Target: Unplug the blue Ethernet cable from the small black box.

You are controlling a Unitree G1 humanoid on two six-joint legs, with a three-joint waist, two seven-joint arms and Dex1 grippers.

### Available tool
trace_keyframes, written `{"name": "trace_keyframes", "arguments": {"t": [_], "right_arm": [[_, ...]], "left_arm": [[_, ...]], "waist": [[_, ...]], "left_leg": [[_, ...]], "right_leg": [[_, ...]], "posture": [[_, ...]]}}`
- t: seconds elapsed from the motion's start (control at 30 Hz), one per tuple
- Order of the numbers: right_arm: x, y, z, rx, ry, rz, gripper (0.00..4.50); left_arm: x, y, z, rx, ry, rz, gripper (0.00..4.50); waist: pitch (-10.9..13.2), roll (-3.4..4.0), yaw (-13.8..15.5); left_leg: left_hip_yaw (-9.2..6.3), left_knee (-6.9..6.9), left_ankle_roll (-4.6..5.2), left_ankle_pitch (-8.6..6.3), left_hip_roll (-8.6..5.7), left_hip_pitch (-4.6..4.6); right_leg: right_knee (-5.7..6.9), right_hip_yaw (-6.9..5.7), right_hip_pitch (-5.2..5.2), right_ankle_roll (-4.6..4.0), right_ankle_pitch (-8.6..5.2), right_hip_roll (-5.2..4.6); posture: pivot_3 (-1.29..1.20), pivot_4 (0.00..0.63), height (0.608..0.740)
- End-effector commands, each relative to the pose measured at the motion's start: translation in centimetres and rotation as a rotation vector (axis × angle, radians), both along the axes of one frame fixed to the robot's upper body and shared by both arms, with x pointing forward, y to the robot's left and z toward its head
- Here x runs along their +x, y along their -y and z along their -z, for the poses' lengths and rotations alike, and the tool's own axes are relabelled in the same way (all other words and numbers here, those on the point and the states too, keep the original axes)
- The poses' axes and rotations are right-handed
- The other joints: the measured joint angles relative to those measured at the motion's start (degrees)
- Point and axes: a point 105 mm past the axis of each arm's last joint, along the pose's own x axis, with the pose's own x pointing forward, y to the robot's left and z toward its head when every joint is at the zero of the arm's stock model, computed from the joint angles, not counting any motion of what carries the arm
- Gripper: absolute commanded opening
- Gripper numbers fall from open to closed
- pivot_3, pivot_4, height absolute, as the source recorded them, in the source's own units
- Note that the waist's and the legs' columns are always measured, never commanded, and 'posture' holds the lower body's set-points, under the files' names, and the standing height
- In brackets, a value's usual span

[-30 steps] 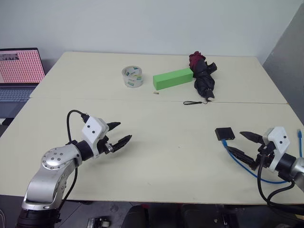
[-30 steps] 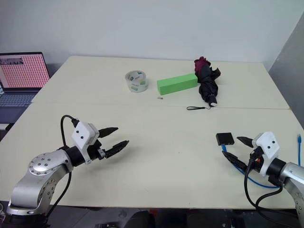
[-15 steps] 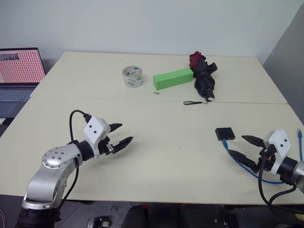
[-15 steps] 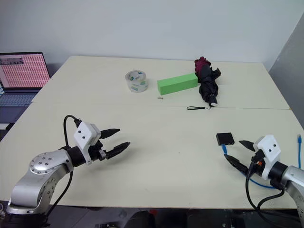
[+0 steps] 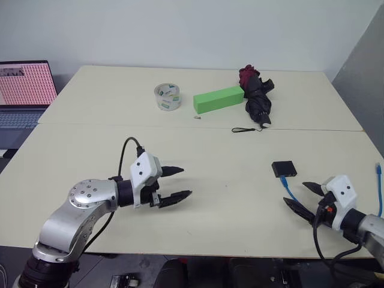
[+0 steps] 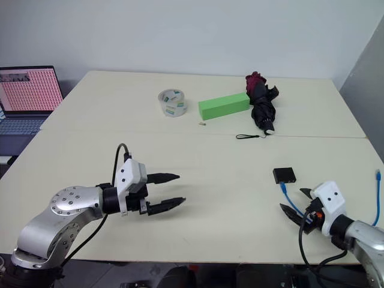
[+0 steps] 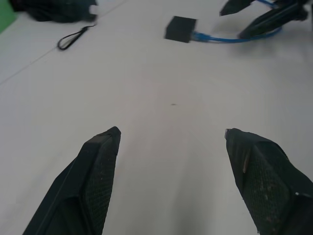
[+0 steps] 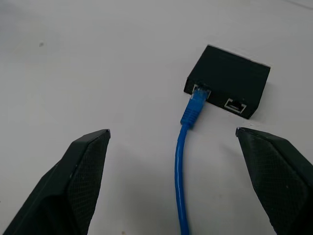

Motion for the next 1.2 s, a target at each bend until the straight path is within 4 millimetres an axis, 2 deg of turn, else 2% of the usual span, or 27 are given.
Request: {"name": "trace_keyframes", "arguments": {"t": [0.03, 0.17, 0.27, 0.53, 0.57, 0.77, 0.97, 1.07, 1.2], "right_arm": [[1.7, 0.5, 0.3, -0.002, 0.024, 0.092, 4.36], [3.0, 0.0, 1.2, 0.040, 0.011, 0.135, 4.36], [3.7, 0.4, 1.6, 0.064, 0.003, 0.193, 3.86], [3.9, -0.3, 2.3, 0.060, -0.021, 0.191, 2.10], [3.9, -0.4, 2.2, 0.056, -0.019, 0.187, 1.71], [4.4, -2.4, 0.7, -0.072, 0.058, 0.009, 0.19], [4.5, -7.3, -2.9, -0.324, 0.321, -0.413, 0.10], [4.3, -9.5, -4.1, -0.472, 0.485, -0.615, 0.10], [4.0, -11.9, -5.3, -0.559, 0.655, -0.801, 0.10]], "left_arm": [[-0.4, 1.1, -1.1, 0.000, 0.027, 0.070, 3.63], [0.1, 1.2, -1.3, -0.003, 0.032, 0.076, 3.63], [0.1, 1.3, -1.3, -0.002, 0.033, 0.078, 3.65], [0.2, 1.2, -1.0, -0.001, 0.027, 0.073, 3.65], [0.3, 1.2, -1.0, -0.001, 0.026, 0.072, 3.65], [0.8, 1.0, -0.8, -0.048, -0.022, 0.035, 3.65], [1.2, 1.2, -1.0, -0.181, -0.161, 0.028, 3.65], [1.5, 1.5, -1.6, -0.255, -0.242, 0.051, 3.65], [1.9, 1.9, -2.0, -0.311, -0.314, 0.067, 3.65]], "waist": [[0.0, -0.01, 0.0], [0.0, 0.01, 0.0], [0.0, 0.02, 0.0], [0.0, 0.00, 0.0], [0.0, 0.00, 0.0], [0.0, 0.00, -0.1], [0.0, 0.02, -0.1], [0.0, 0.02, -0.1], [0.0, 0.02, -0.1]], "left_leg": [[0.00, 0.01, 0.00, 0.00, 0.01, 0.00], [-0.01, 0.00, -0.01, 0.00, 0.02, -0.02], [0.01, 0.00, -0.01, 0.00, 0.02, -0.04], [0.00, 0.01, 0.00, 0.00, 0.02, -0.03], [0.00, 0.01, 0.00, 0.00, 0.02, -0.03], [0.00, 0.01, 0.00, 0.00, 0.02, -0.01], [0.01, 0.02, 0.00, 0.00, 0.02, -0.05], [-0.02, 0.06, 0.00, 0.00, 0.02, -0.07], [-0.04, 0.08, -0.01, 0.00, 0.02, -0.07]], "right_leg": [[0.00, 0.00, 0.00, 0.00, 0.00, 0.02], [-0.01, 0.00, -0.02, 0.00, 0.00, 0.06], [-0.01, 0.04, -0.05, 0.00, 0.00, 0.06], [0.01, 0.04, -0.04, 0.00, 0.00, 0.06], [0.01, 0.03, -0.04, 0.00, 0.00, 0.06], [0.02, 0.04, -0.04, 0.00, 0.00, 0.06], [0.03, 0.05, -0.10, 0.00, 0.00, 0.07], [0.03, 0.00, -0.10, 0.00, 0.00, 0.07], [0.02, -0.02, -0.09, 0.00, 0.00, 0.07]], "posture": [[0.00, 0.150, 0.740], [0.00, 0.150, 0.740], [0.00, 0.150, 0.740], [0.00, 0.150, 0.740], [0.00, 0.150, 0.740], [0.00, 0.150, 0.740], [0.00, 0.150, 0.740], [0.00, 0.150, 0.740], [0.00, 0.150, 0.740]]}}
